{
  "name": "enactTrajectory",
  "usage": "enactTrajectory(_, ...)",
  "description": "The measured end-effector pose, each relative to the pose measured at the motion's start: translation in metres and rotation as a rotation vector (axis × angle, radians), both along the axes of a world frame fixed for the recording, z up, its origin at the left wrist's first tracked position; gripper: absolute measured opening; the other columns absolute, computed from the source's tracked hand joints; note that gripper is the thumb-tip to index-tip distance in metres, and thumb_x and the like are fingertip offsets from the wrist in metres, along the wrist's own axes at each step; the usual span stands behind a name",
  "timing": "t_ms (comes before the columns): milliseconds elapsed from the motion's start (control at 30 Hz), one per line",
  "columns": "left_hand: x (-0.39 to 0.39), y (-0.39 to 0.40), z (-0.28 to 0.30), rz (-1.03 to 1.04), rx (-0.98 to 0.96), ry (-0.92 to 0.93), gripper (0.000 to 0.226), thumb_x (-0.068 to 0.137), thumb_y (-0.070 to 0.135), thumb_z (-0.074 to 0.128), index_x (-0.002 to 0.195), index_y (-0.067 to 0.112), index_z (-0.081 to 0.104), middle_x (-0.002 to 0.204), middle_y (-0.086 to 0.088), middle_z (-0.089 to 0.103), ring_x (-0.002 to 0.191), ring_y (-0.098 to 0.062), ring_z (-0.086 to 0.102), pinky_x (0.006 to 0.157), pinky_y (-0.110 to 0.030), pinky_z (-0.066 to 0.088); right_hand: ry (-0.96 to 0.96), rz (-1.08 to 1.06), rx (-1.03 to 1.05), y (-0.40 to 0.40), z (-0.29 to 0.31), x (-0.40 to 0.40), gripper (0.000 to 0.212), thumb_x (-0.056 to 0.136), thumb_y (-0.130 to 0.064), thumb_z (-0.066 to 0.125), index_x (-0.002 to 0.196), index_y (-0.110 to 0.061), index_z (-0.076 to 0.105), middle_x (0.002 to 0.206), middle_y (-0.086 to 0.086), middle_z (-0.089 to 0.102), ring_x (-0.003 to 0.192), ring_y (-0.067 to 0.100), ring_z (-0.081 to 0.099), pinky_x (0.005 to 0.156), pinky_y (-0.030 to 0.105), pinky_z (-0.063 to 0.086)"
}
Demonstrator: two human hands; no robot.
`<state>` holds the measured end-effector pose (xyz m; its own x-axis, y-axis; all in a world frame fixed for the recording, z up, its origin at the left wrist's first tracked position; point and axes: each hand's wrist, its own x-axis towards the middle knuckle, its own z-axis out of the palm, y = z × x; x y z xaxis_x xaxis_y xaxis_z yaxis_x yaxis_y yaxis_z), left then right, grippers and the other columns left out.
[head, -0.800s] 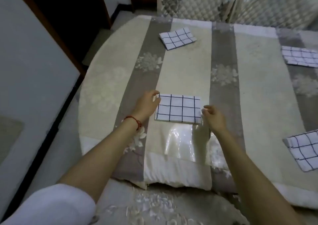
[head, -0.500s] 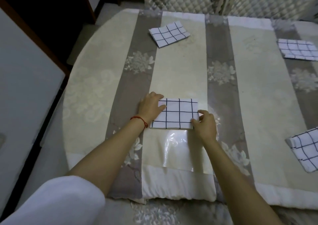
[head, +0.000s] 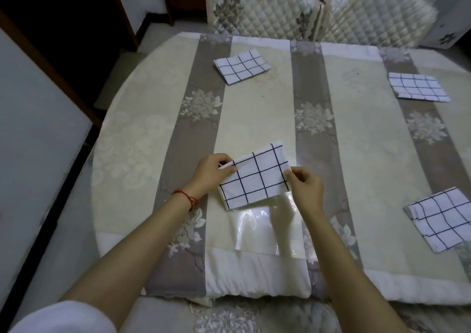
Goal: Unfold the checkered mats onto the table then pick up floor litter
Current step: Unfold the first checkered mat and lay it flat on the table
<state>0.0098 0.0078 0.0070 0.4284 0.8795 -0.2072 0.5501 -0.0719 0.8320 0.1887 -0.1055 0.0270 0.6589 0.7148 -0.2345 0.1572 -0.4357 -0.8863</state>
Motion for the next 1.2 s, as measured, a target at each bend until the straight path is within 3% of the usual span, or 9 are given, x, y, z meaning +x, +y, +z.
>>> enactTrajectory(100, -0.001, -0.009, 0.014, -0.028, -0.028, 0.034, 0.029, 0.079, 0.016, 0.067, 0.107, 0.011, 0.061, 0.097, -0.006, 0.063, 0.089, -0.018, 0.057, 0.086, -0.034, 0.047, -0.045, 0.078, 0.078, 0.0, 0.027, 0.0, 0.01, 0.084, -0.016, 0.058, 0.08, -0.018, 0.067, 0.077, -0.008, 0.065, 0.075, 0.004, 0.058, 0.063, 0.004, 0.043)
enactTrajectory(200, 0.005, -0.022, 0.044, -0.042, 0.116, 0.009, 0.048, 0.08, 0.021, 0.066, 0.126, 0.017, 0.05, 0.127, -0.005, 0.055, 0.114, -0.017, 0.051, 0.094, -0.025, 0.038, -0.145, 0.222, 0.134, 0.0, 0.058, -0.002, 0.009, 0.085, -0.018, 0.059, 0.082, -0.018, 0.068, 0.076, -0.017, 0.063, 0.074, -0.009, 0.057, 0.066, 0.004, 0.04)
enactTrajectory(367, 0.026, -0.053, 0.115, -0.144, 0.452, -0.121, 0.049, 0.076, 0.026, 0.069, 0.123, 0.019, 0.055, 0.134, 0.001, 0.054, 0.126, -0.008, 0.04, 0.109, -0.029, 0.03, -0.426, 0.576, 0.138, -0.011, 0.112, 0.001, 0.012, 0.085, -0.019, 0.062, 0.092, -0.014, 0.071, 0.079, -0.014, 0.062, 0.071, -0.006, 0.054, 0.066, -0.003, 0.036)
enactTrajectory(500, 0.036, -0.073, 0.145, -0.253, 0.388, -0.127, 0.026, 0.074, 0.02, 0.072, 0.099, 0.015, 0.069, 0.1, -0.002, 0.072, 0.093, -0.008, 0.062, 0.09, -0.026, 0.047, -0.445, 0.65, 0.175, -0.025, 0.141, 0.005, 0.011, 0.081, -0.016, 0.066, 0.09, -0.015, 0.072, 0.079, -0.007, 0.065, 0.078, 0.006, 0.058, 0.07, 0.011, 0.041)
enactTrajectory(600, 0.039, -0.085, 0.156, -0.17, 0.323, -0.181, 0.005, 0.073, 0.017, 0.072, 0.076, 0.022, 0.072, 0.07, 0.005, 0.069, 0.067, -0.005, 0.061, 0.068, -0.021, 0.049, -0.363, 0.573, 0.254, -0.041, 0.155, 0.011, 0.01, 0.076, -0.017, 0.071, 0.086, -0.019, 0.07, 0.072, -0.007, 0.063, 0.069, 0.007, 0.055, 0.066, 0.021, 0.042)
enactTrajectory(700, 0.038, -0.094, 0.165, -0.078, 0.268, -0.274, 0.025, 0.074, 0.011, 0.072, 0.061, 0.032, 0.065, 0.055, 0.016, 0.065, 0.057, 0.003, 0.056, 0.06, -0.013, 0.045, -0.182, 0.522, 0.273, -0.058, 0.165, 0.027, 0.018, 0.076, -0.016, 0.071, 0.093, -0.022, 0.067, 0.08, 0.006, 0.07, 0.071, 0.013, 0.062, 0.073, 0.031, 0.051)
enactTrajectory(900, 0.022, -0.105, 0.179, 0.132, 0.278, -0.456, 0.025, 0.078, 0.004, 0.066, 0.062, 0.023, 0.061, 0.053, 0.023, 0.064, 0.054, 0.009, 0.056, 0.059, -0.004, 0.044, -0.026, 0.561, 0.173, -0.096, 0.165, 0.059, 0.01, 0.079, -0.017, 0.069, 0.076, -0.008, 0.074, 0.076, 0.019, 0.07, 0.072, 0.012, 0.062, 0.072, 0.022, 0.049)
enactTrajectory(1000, 0.018, -0.111, 0.184, 0.216, 0.288, -0.507, 0.022, 0.079, 0.005, 0.065, 0.064, 0.021, 0.062, 0.055, 0.014, 0.064, 0.055, 0.009, 0.056, 0.059, -0.004, 0.044, 0.021, 0.506, 0.243, -0.104, 0.168, 0.059, 0.008, 0.079, -0.013, 0.069, 0.072, -0.012, 0.073, 0.062, -0.007, 0.069, 0.063, -0.001, 0.062, 0.061, 0.007, 0.046)
enactTrajectory(1200, 0.01, -0.122, 0.189, 0.286, 0.277, -0.549, 0.018, 0.081, 0.006, 0.064, 0.067, 0.019, 0.063, 0.069, 0.002, 0.062, 0.06, 0.008, 0.058, 0.063, -0.005, 0.046, 0.061, 0.325, 0.445, -0.106, 0.179, 0.051, 0.004, 0.078, -0.007, 0.068, 0.076, -0.009, 0.071, 0.055, -0.013, 0.067, 0.055, -0.008, 0.06, 0.053, 0.004, 0.043)
